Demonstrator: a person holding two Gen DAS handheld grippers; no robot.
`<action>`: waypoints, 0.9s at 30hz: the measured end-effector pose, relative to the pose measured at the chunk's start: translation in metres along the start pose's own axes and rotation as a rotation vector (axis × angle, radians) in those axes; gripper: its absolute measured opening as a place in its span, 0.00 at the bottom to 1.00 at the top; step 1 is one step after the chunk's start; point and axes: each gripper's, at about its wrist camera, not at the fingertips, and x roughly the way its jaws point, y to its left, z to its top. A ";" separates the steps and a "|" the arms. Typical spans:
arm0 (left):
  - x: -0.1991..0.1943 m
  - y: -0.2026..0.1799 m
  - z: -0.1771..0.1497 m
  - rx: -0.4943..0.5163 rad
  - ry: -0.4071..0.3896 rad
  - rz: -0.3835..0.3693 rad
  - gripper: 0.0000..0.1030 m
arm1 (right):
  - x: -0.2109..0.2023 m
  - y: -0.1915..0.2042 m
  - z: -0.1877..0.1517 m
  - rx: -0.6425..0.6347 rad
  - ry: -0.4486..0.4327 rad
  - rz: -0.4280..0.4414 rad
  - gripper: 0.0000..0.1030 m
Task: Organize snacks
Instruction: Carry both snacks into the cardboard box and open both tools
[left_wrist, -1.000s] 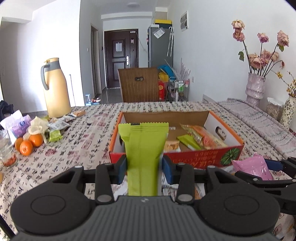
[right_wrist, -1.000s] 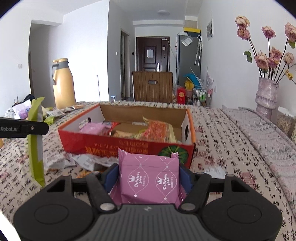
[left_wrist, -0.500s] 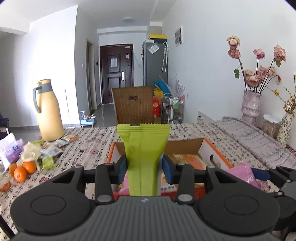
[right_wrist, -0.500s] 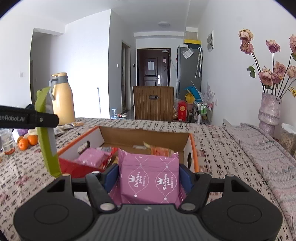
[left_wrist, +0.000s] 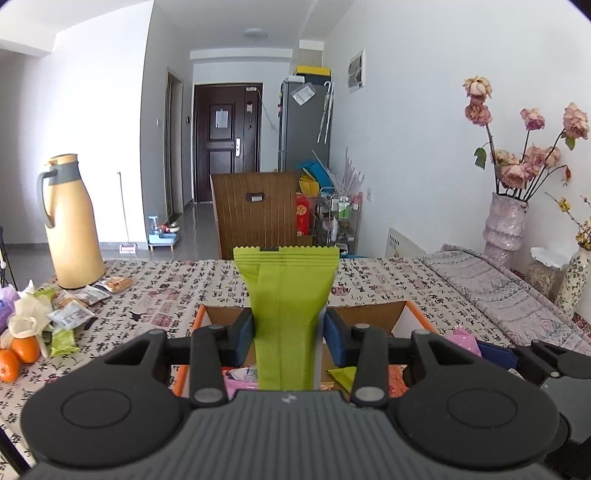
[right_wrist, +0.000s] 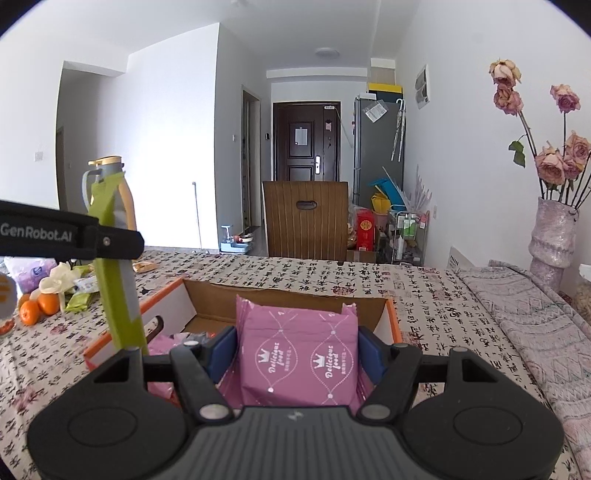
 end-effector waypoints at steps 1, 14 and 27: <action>0.007 0.000 0.000 -0.003 0.010 0.000 0.40 | 0.005 -0.001 0.001 0.002 0.004 0.000 0.67; 0.083 0.006 -0.020 -0.042 0.157 -0.007 0.40 | 0.071 -0.018 -0.015 0.058 0.082 -0.019 0.67; 0.113 0.014 -0.039 -0.045 0.212 0.017 0.52 | 0.087 -0.030 -0.026 0.085 0.102 -0.035 0.94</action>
